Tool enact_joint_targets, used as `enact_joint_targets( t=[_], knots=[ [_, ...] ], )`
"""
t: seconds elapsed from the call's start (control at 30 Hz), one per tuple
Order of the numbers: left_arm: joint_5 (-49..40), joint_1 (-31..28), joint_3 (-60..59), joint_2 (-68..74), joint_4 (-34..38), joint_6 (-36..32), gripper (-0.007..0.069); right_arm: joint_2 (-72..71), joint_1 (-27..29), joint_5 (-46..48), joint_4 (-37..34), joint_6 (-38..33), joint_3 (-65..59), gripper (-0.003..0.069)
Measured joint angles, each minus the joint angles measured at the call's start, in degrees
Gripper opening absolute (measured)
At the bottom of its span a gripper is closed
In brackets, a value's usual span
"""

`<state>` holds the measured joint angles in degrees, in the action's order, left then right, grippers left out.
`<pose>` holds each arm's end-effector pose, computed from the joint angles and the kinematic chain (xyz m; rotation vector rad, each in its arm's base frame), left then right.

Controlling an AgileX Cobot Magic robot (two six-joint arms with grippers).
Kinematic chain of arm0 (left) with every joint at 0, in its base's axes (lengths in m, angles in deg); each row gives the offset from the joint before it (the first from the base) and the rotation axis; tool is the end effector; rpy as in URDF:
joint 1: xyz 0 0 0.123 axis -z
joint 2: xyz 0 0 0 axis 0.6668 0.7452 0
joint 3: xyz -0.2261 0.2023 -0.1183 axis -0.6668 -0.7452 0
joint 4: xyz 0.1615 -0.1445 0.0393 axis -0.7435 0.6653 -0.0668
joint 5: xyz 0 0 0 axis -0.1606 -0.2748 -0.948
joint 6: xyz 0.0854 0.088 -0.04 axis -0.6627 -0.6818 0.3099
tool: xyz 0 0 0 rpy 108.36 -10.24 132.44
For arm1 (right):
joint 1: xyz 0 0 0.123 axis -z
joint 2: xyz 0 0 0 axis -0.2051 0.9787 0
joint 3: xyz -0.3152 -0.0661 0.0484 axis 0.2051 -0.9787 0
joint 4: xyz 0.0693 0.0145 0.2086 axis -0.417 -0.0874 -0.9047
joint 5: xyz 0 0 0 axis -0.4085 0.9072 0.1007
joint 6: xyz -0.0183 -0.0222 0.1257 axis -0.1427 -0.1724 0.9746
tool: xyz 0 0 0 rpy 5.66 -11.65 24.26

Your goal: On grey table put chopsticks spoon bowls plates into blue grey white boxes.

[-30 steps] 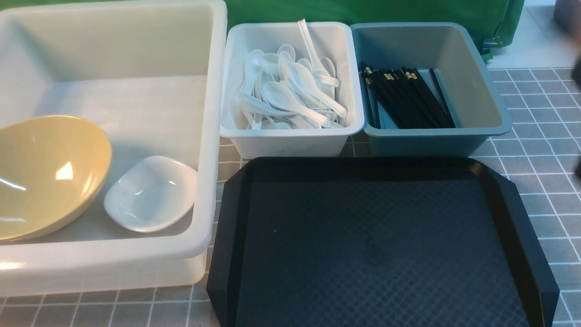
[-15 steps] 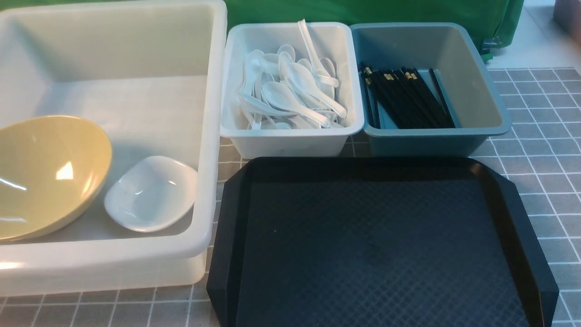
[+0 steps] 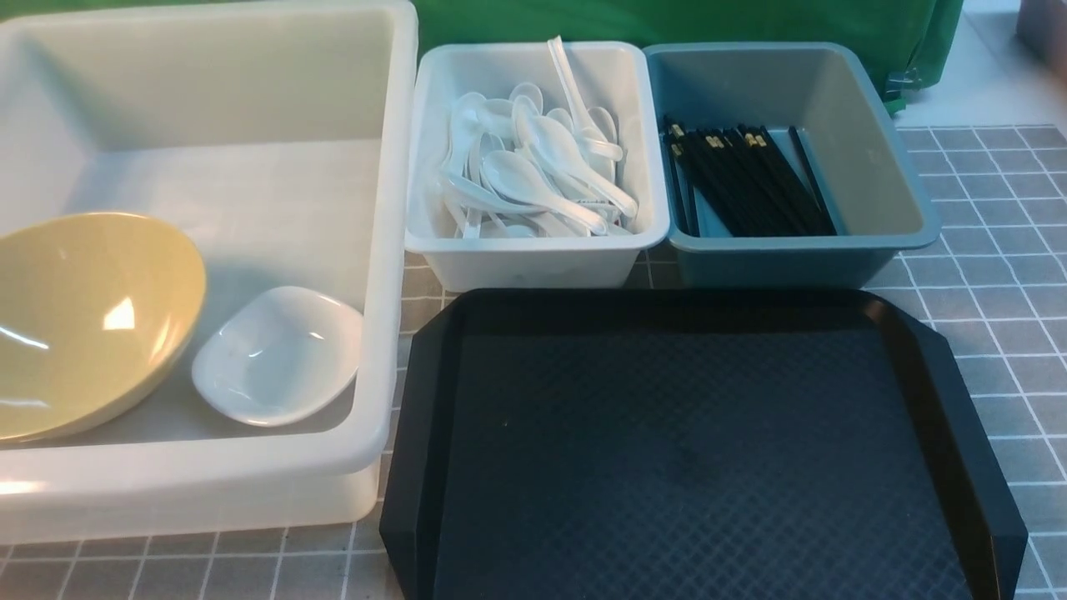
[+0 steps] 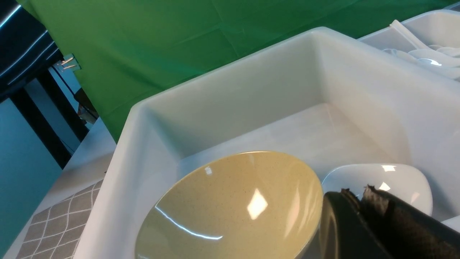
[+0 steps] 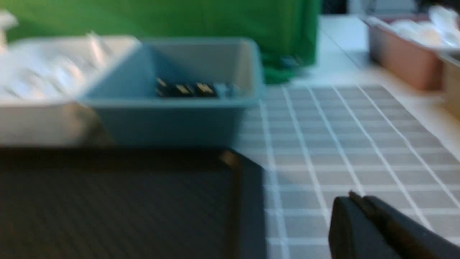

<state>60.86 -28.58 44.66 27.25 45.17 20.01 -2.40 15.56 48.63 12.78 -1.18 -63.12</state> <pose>0.0032 0.0273 0.2496 0.2999 1.6219 0.2520 0.0203 -0.0010 0.1792 0.0664 1.7160 -0.0341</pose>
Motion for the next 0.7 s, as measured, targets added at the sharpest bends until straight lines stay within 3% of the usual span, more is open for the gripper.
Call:
enact_joint_targets(
  t=[0.2, 0.7],
  knots=[
    [-0.05, 0.0, -0.19, 0.0, 0.0, 0.0, 0.0024, 0.0, 0.62, 5.1, 0.0, -6.95, 0.0, 0.0034],
    [-0.05, 0.0, -0.19, 0.0, 0.0, 0.0, 0.0024, 0.0, 0.31, 5.85, 0.0, -7.36, 0.0, 0.0034]
  ],
)
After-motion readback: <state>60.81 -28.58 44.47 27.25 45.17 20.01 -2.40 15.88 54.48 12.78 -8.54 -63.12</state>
